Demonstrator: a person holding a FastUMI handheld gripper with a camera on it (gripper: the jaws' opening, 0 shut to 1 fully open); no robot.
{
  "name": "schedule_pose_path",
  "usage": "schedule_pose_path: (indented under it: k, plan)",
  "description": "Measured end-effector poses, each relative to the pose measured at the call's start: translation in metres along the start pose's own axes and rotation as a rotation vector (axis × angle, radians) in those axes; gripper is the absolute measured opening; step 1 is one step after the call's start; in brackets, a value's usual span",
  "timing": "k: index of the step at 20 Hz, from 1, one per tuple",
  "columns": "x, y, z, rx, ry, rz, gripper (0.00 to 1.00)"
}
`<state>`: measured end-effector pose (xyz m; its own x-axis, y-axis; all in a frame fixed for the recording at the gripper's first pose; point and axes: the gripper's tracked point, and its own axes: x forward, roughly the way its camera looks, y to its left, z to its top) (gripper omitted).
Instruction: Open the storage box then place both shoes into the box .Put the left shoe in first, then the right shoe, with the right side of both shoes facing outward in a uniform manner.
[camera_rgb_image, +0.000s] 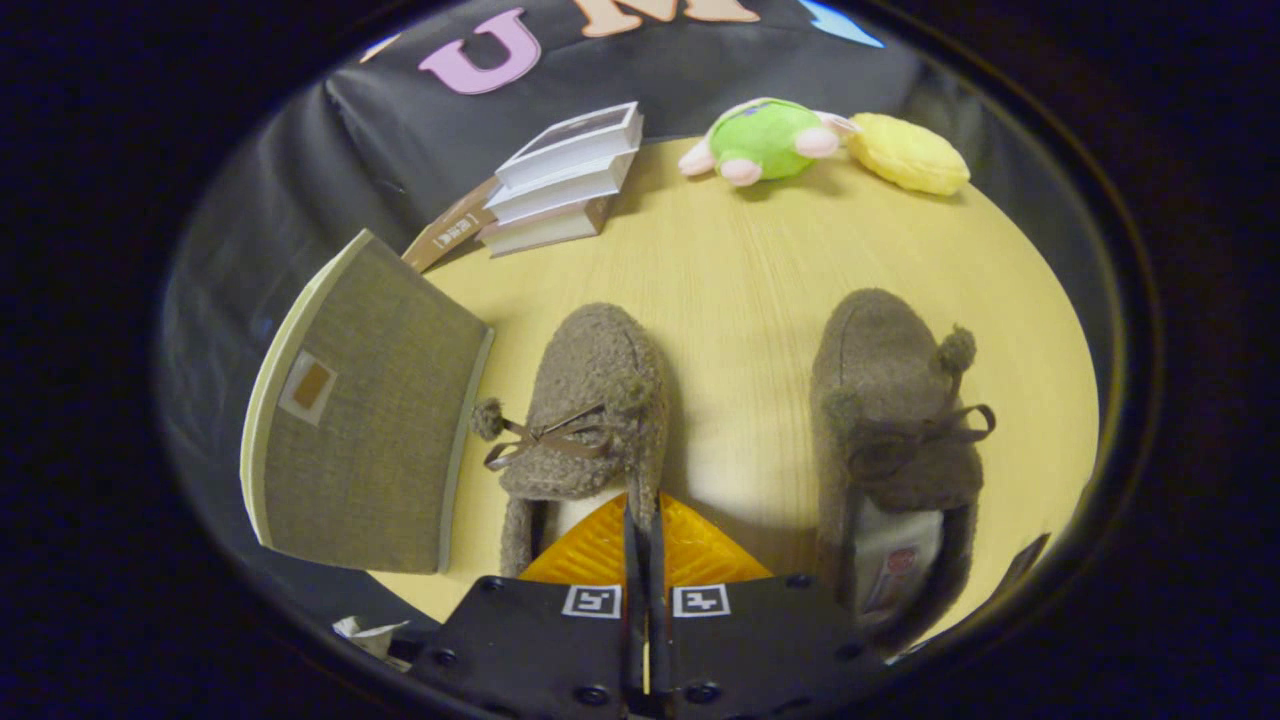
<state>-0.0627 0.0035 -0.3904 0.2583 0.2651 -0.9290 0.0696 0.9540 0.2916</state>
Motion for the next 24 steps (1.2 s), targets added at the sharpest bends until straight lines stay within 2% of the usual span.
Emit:
schedule_pose_path:
  k: [8,17,24]
  plan:
    - [-0.025,0.022,0.014,0.175,-0.011,0.064,0.05]
    - [-0.082,0.086,0.068,0.181,-0.129,0.137,0.05]
    - [-0.109,0.142,0.098,0.152,-0.182,0.190,0.05]
